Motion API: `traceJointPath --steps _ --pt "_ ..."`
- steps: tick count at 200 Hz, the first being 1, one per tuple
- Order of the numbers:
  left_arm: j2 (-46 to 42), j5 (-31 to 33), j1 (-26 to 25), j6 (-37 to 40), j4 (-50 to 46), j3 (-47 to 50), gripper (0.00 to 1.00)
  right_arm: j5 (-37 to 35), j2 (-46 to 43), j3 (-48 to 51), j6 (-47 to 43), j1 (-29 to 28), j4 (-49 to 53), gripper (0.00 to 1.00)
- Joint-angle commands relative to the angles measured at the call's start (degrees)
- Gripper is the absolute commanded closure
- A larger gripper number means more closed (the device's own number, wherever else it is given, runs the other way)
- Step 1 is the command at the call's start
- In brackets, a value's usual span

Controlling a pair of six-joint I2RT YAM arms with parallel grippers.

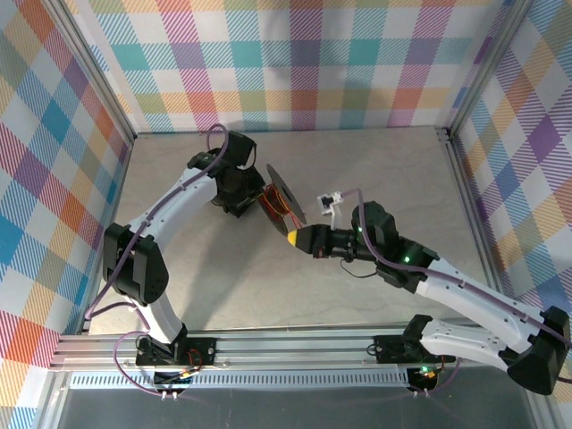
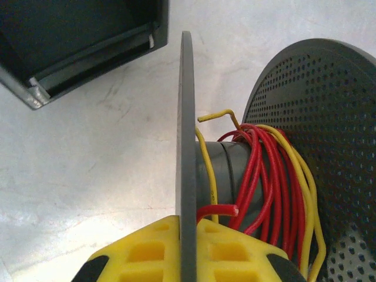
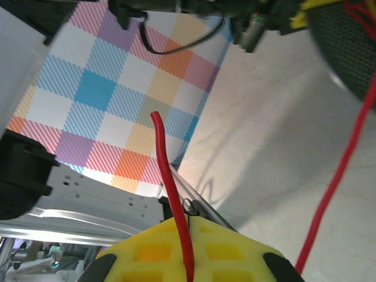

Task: Wrap the cables

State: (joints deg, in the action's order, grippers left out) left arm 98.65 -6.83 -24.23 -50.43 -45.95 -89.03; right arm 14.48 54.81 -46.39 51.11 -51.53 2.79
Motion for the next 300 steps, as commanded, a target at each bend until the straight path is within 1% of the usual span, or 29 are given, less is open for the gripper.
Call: traceJointPath --steps 1,21,46,63,81,103,123,147,176,201,229,255,300 --pt "-2.6 2.0 6.4 -7.3 14.4 0.3 1.00 5.0 -6.5 3.5 3.9 -2.6 -2.2 1.00" --pt "-3.8 -2.9 8.8 -9.1 18.4 2.1 1.00 1.0 -10.0 7.4 4.1 -2.5 0.4 1.00" --pt "-5.1 -6.9 10.4 -9.9 21.1 3.2 1.00 -3.6 -12.9 11.5 5.0 -1.7 2.9 1.00" --pt "-5.9 -9.5 10.9 -9.9 22.4 3.7 1.00 -4.6 -13.4 13.9 5.6 0.1 3.6 1.00" --pt "-7.1 -12.4 11.4 -9.8 24.0 4.8 1.00 -4.1 -13.6 16.7 6.7 3.4 3.3 1.00" --pt "-8.9 -14.7 11.8 -8.4 24.3 5.9 1.00 -0.9 -14.0 20.6 7.8 9.8 1.9 1.00" --pt "-10.8 -17.0 11.9 -6.6 24.3 6.8 1.00 3.5 -13.9 23.4 8.3 16.7 0.4 1.00" --pt "-13.3 -20.6 12.0 -4.6 24.7 8.1 1.00 7.5 -11.6 24.9 7.9 23.3 -1.5 1.00" --pt "-16.4 -25.5 11.9 -1.9 24.8 9.8 1.00 11.3 -6.9 25.2 7.3 29.1 -4.9 1.00" --pt "-19.8 -28.5 11.8 0.6 24.1 11.4 1.00 14.1 -2.3 24.3 7.0 33.0 -7.9 1.00" --pt "-22.9 -31.5 9.8 5.5 21.5 11.5 1.00 16.9 3.5 21.9 6.7 36.6 -11.2 1.00" --pt "-25.2 -32.2 5.5 11.0 17.5 10.6 1.00 19.5 9.9 17.0 5.5 38.9 -12.4 1.00" --pt "-27.9 -30.3 -2.2 19.9 11.1 9.1 1.00 23.7 21.7 6.7 3.4 43.0 -12.7 1.00"
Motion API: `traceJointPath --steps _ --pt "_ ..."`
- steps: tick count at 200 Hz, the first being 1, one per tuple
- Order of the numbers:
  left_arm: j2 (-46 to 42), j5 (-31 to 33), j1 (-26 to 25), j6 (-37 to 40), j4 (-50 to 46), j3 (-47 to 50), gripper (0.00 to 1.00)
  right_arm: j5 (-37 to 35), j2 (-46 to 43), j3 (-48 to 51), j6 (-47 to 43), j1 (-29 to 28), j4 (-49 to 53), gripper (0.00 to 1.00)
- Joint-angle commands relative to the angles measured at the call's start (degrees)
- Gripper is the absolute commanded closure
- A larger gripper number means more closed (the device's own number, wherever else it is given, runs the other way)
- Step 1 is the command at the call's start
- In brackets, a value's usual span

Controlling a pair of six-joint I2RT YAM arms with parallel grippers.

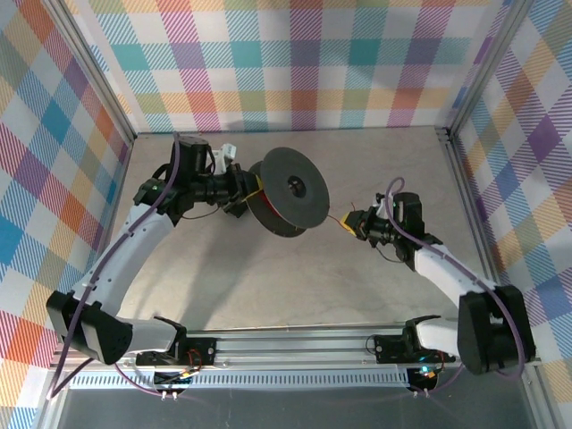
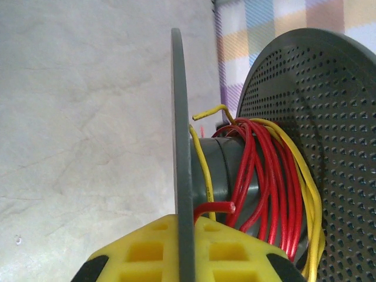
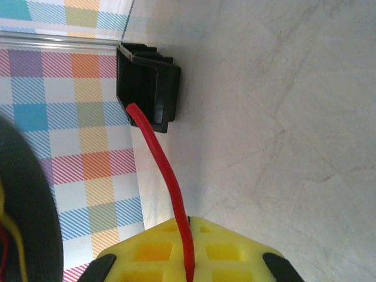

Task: Wrap the cables

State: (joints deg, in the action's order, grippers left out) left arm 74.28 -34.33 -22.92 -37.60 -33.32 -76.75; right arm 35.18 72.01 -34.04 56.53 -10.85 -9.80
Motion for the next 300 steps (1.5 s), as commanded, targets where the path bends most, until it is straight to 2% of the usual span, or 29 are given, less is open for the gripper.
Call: traceJointPath --steps 1,43,97,125,149,169,183,215,251,263,278,300 --pt "-3.5 -2.7 -3.7 7.2 -1.7 -3.3 1.00 3.1 4.7 -5.9 -2.0 2.5 -0.1 1.00" --pt "-2.6 3.2 -12.2 15.2 -8.6 -5.9 1.00 7.6 12.8 -18.4 -3.6 4.1 2.9 1.00" --pt "2.8 14.3 -19.4 20.5 -14.3 -8.8 1.00 13.3 14.2 -32.9 -6.3 3.5 7.9 1.00" --pt "7.7 20.2 -22.6 22.2 -16.3 -11.8 1.00 15.4 14.0 -40.1 -11.4 -0.1 13.4 1.00" --pt "11.8 26.3 -23.3 22.6 -18.3 -14.3 1.00 18.2 12.6 -43.3 -15.6 -5.4 15.0 1.00" --pt "14.3 31.6 -23.3 22.8 -19.8 -15.3 1.00 16.2 9.0 -42.9 -22.5 -8.7 18.7 1.00" --pt "15.1 32.4 -23.4 23.0 -19.6 -15.2 1.00 13.9 8.3 -42.2 -24.3 -8.4 20.8 1.00" --pt "16.0 32.1 -23.4 22.7 -18.7 -15.2 1.00 15.4 8.5 -41.8 -25.3 -9.9 20.3 1.00" --pt "17.2 32.9 -23.3 22.8 -18.8 -15.5 1.00 19.8 6.8 -43.3 -28.4 -16.6 16.5 1.00" --pt "17.6 33.6 -23.3 22.8 -18.8 -15.4 1.00 15.7 4.2 -42.0 -32.2 -17.7 17.9 1.00" --pt "17.6 33.5 -23.3 22.6 -18.3 -14.8 1.00 9.0 4.5 -40.3 -34.9 -16.4 21.9 1.00" --pt "17.0 32.7 -23.3 22.6 -17.1 -14.3 1.00 9.5 8.2 -39.5 -36.6 -16.2 24.8 1.00"
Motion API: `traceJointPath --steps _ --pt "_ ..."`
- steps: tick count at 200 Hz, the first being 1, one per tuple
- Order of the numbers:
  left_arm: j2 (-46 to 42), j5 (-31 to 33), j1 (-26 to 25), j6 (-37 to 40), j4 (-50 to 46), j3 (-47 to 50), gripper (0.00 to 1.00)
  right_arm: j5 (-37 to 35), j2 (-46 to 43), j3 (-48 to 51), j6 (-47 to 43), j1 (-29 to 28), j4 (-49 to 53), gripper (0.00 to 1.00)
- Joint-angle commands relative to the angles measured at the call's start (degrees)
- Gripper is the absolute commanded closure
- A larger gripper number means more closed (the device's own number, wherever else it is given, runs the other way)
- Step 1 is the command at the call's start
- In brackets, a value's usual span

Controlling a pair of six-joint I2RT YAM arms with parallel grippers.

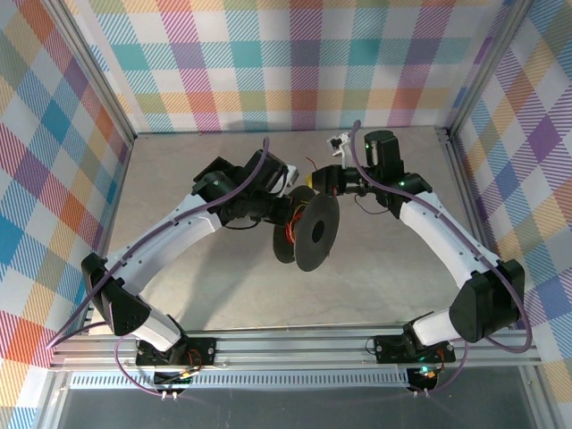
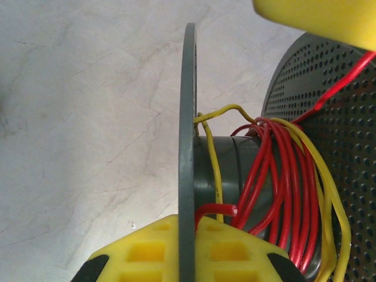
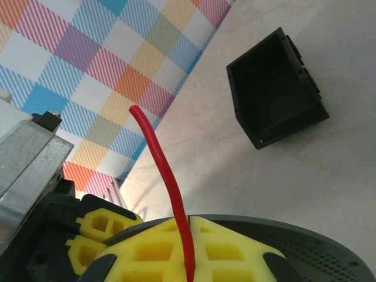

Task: Wrap the cables

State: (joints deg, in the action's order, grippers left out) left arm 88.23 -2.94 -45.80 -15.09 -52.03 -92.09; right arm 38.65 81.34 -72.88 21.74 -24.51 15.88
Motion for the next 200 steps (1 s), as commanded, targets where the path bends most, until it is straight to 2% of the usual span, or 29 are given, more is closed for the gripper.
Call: traceJointPath --steps 1,28,36,93,200 --pt "3.0 1.2 -0.4 0.1 1.6 1.1 1.00 6.2 -1.1 -0.6 -1.7 -2.5 -0.9 1.00" --pt "1.9 -0.1 -0.6 0.6 1.8 1.3 1.00 3.7 -2.8 1.9 -3.5 -2.8 -0.5 1.00" --pt "1.4 -0.3 -0.5 0.7 2.0 1.6 1.00 2.8 -3.3 1.7 -4.5 -2.8 0.7 0.95" --pt "-0.4 -1.4 -0.6 0.5 2.6 2.0 1.00 1.8 -4.2 0.0 -5.6 -2.8 3.5 0.82" --pt "-0.3 -1.2 -0.9 0.6 2.6 2.4 1.00 0.0 -1.5 -5.5 -4.5 -2.3 5.8 0.75"
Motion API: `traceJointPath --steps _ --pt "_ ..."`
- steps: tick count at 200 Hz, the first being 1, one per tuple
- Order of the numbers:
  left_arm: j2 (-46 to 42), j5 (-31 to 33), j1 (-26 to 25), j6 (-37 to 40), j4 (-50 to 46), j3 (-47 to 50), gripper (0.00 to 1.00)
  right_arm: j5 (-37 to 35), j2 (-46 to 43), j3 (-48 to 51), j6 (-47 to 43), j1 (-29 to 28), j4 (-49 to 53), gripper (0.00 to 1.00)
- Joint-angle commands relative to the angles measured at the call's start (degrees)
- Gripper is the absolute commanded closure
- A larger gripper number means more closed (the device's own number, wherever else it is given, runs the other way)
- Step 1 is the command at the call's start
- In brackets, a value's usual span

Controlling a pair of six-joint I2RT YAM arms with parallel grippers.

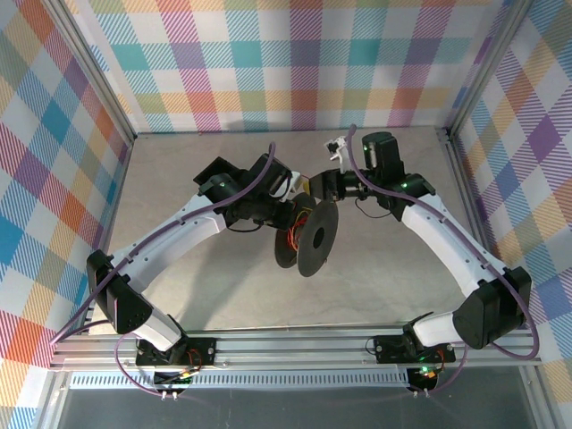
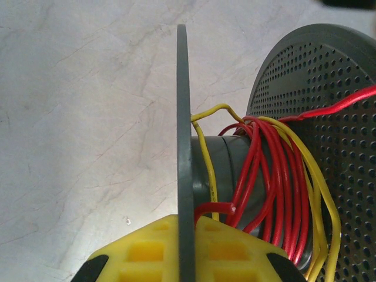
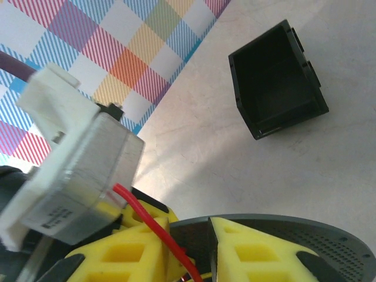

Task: Wrap the cables

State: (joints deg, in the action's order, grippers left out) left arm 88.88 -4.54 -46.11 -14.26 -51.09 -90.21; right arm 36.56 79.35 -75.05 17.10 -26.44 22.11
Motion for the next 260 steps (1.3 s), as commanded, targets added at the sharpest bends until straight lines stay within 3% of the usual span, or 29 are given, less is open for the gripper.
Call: traceJointPath --steps 1,89,116,127,156,195,218,260 --pt "-1.0 0.4 -0.6 -0.2 1.7 0.5 1.00 2.1 0.5 -3.4 0.1 -0.3 -0.4 0.75" --pt "-1.0 -0.4 -0.7 -0.1 2.0 1.0 1.00 2.8 4.0 -6.6 0.0 -0.3 0.9 0.77" --pt "-1.1 -0.3 -0.7 -0.1 2.0 1.3 1.00 3.1 5.1 -7.7 0.0 -0.3 1.3 0.88" --pt "-1.2 -0.2 -0.7 -0.1 1.9 1.2 1.00 2.8 5.4 -7.8 0.4 -0.3 1.0 1.00" --pt "-1.8 1.5 -0.8 -0.5 1.6 1.8 1.00 0.8 5.2 -8.0 2.0 -0.3 1.2 1.00" --pt "-0.8 6.5 -0.5 -3.5 2.7 2.0 1.00 -1.8 2.3 -2.3 12.7 -0.3 -5.9 1.00" --pt "0.0 7.4 0.8 -6.6 4.6 2.6 1.00 3.0 -0.2 3.7 18.5 -0.7 -16.7 1.00" --pt "0.9 3.1 1.8 -7.9 5.1 1.7 1.00 6.1 -6.2 10.0 4.4 -1.9 -16.2 1.00"
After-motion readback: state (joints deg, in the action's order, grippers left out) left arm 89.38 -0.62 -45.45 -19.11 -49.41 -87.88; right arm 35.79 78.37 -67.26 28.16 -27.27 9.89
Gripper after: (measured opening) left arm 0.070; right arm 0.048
